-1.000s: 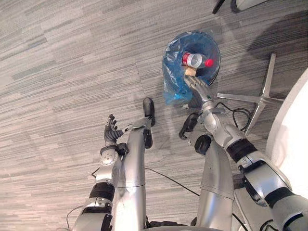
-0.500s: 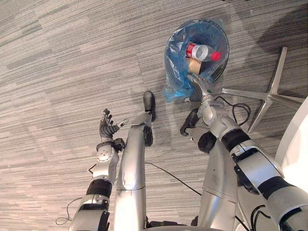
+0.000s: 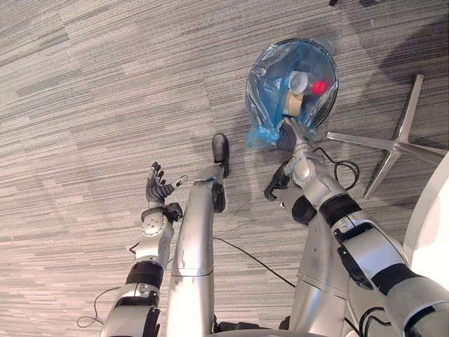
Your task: Gather rubbish on tea table into small bin, then transfer packed bag to large trash can.
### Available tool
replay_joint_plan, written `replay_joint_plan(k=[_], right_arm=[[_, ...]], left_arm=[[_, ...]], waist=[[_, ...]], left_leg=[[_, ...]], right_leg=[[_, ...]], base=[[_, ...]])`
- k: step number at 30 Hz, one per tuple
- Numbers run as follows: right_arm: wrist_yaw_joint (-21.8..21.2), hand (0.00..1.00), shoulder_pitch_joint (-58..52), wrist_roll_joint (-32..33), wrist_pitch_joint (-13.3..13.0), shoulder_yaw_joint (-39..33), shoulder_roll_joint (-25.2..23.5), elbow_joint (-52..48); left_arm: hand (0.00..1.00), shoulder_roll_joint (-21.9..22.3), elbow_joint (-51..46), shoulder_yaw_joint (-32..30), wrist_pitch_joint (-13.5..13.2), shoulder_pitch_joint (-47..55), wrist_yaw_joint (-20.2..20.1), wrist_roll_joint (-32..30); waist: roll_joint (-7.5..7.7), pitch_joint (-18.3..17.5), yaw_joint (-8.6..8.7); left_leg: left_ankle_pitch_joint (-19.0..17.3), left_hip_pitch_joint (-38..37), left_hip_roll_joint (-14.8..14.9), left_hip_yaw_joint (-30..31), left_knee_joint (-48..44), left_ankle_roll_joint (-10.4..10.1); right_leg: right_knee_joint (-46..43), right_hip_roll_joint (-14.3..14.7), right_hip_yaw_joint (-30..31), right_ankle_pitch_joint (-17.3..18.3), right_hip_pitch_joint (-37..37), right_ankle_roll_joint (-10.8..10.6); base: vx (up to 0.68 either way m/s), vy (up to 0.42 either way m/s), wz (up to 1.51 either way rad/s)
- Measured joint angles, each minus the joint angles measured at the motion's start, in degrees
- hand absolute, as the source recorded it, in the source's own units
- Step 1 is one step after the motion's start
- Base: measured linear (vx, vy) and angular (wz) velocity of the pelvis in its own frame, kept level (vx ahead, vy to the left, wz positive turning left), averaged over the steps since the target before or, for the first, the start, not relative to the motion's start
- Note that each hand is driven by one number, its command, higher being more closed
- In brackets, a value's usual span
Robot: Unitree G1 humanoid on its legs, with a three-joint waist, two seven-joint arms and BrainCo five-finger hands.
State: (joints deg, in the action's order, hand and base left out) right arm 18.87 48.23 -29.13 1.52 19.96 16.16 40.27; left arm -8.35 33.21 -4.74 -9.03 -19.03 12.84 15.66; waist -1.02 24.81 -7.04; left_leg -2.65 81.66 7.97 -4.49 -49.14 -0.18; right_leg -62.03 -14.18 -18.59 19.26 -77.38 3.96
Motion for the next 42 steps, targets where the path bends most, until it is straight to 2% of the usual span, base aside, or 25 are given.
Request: replay_joint_plan(k=[5, 8, 11, 14, 18, 19, 22, 25, 28, 33, 35, 42], right_arm=[[0.1, 1.0, -6.7, 2.7, 0.0, -2.2, -1.4, -9.8], [0.2, 1.0, -11.4, 4.4, -0.2, -2.2, -2.9, -17.0], [0.2, 1.0, -16.5, 5.1, -0.8, -2.4, -4.1, -22.5], [-0.1, 1.0, -22.3, 6.7, -1.2, -2.7, -4.6, -28.5], [-0.8, 1.0, -29.1, 8.9, -2.1, -2.5, -5.1, -35.5], [-1.4, 1.0, -30.6, 9.4, -2.5, -2.6, -5.5, -37.1], [-2.9, 1.0, -36.2, 11.0, -4.3, -2.4, -6.7, -42.3], [-4.9, 1.0, -40.5, 12.5, -5.6, -2.1, -7.4, -43.5], [-7.2, 1.0, -43.9, 13.4, -5.8, -2.0, -7.4, -42.7], [-10.4, 1.0, -45.4, 15.4, -6.2, -4.7, -6.2, -40.0], [-11.7, 1.0, -46.1, 16.7, -6.5, -5.0, -5.7, -39.9], [-15.0, 1.0, -48.5, 20.3, -7.6, -6.1, -5.0, -39.9]], left_arm=[[0.0, 0.5, -0.1, 0.7, 1.7, 0.7, -0.4, -0.6], [0.0, 1.8, -0.9, 1.6, 2.3, 2.3, -0.5, -0.7], [0.0, 1.9, -1.2, 3.0, 2.6, 4.4, -1.2, -1.8], [0.0, 2.9, -1.9, 4.8, 2.8, 7.1, -1.6, -2.8], [0.0, 3.6, -3.0, 6.5, 3.4, 10.7, -1.8, -2.9], [0.0, 3.6, -3.1, 6.6, 3.5, 11.5, -2.1, -2.9], [0.0, 3.6, -4.7, 6.8, 3.6, 15.0, -2.9, -2.9], [0.0, 3.5, -4.8, 8.3, 3.6, 17.6, -3.2, -3.2], [0.0, 2.6, -4.6, 11.0, 3.6, 20.6, -4.3, -5.2], [0.0, 1.6, -4.7, 11.6, 3.5, 22.9, -5.4, -7.4], [0.0, 0.7, -6.1, 11.6, 3.5, 24.9, -5.5, -7.5], [0.0, 0.8, -12.3, 11.9, 3.3, 28.6, -6.8, -8.9]], waist=[[0.03, 0.0, 0.27], [0.06, 0.0, 1.23], [0.1, 0.0, 1.72], [0.13, 0.0, 1.86], [0.26, -0.1, 2.85], [0.43, -0.2, 3.17], [2.17, -1.3, 3.17], [4.01, -3.8, 3.2], [4.43, -7.5, 3.23], [4.19, -10.8, 3.87], [4.07, -12.8, 4.93], [2.52, -16.5, 4.86]], left_leg=[[-0.4, -4.6, 0.2, -0.2, 0.4, 0.0], [-0.6, -8.6, 0.4, -0.4, 2.0, -0.3], [-0.4, -14.2, 1.0, -1.2, 4.7, -0.5], [-0.2, -20.8, 1.0, -1.9, 7.9, -0.8], [-0.3, -30.2, 0.9, -2.6, 12.6, -0.6], [-0.3, -32.4, 0.9, -2.7, 13.6, -0.7], [0.0, -40.3, 0.7, -3.6, 17.6, -0.6], [0.6, -46.9, -0.4, -4.1, 22.9, -1.1], [2.9, -52.8, -1.5, -4.5, 29.9, -1.5], [6.8, -62.8, -2.6, -5.0, 41.8, -1.7], [8.1, -66.7, -2.9, -5.3, 46.3, -1.8], [8.4, -73.3, -3.7, -6.5, 51.4, -1.8]], right_leg=[[0.4, 0.2, 0.1, 0.0, 4.4, 0.0], [2.2, 0.6, -0.1, -0.2, 8.4, -0.3], [5.2, 1.5, -0.2, -0.8, 13.8, -1.0], [9.0, 2.1, -0.4, -1.7, 20.2, -0.3], [14.6, 3.1, -1.1, -2.4, 30.0, -1.4], [16.0, 3.3, -1.3, -2.6, 32.3, -1.7], [20.8, 4.1, -1.2, -3.2, 40.1, -2.7], [25.2, 4.2, -1.5, -4.1, 46.1, -2.4], [31.7, 5.3, -1.5, -6.2, 51.2, -3.1], [41.8, 7.2, -1.6, -9.7, 59.8, -3.7], [46.1, 8.1, -1.5, -11.4, 63.3, -4.2], [54.5, 9.4, -0.3, -14.4, 70.5, -5.5]], base=[[-0.07, 0.021, -0.05], [-0.05, 0.018, -0.07], [-0.02, 0.0, -0.1], [0.03, -0.016, -0.09], [0.06, -0.023, -0.02], [0.1, -0.026, -0.06], [0.14, -0.026, -0.07], [0.16, -0.011, 0.04], [0.18, 0.002, -0.02], [0.15, 0.02, -0.07], [0.13, 0.046, -0.1], [0.08, 0.045, -0.1]])
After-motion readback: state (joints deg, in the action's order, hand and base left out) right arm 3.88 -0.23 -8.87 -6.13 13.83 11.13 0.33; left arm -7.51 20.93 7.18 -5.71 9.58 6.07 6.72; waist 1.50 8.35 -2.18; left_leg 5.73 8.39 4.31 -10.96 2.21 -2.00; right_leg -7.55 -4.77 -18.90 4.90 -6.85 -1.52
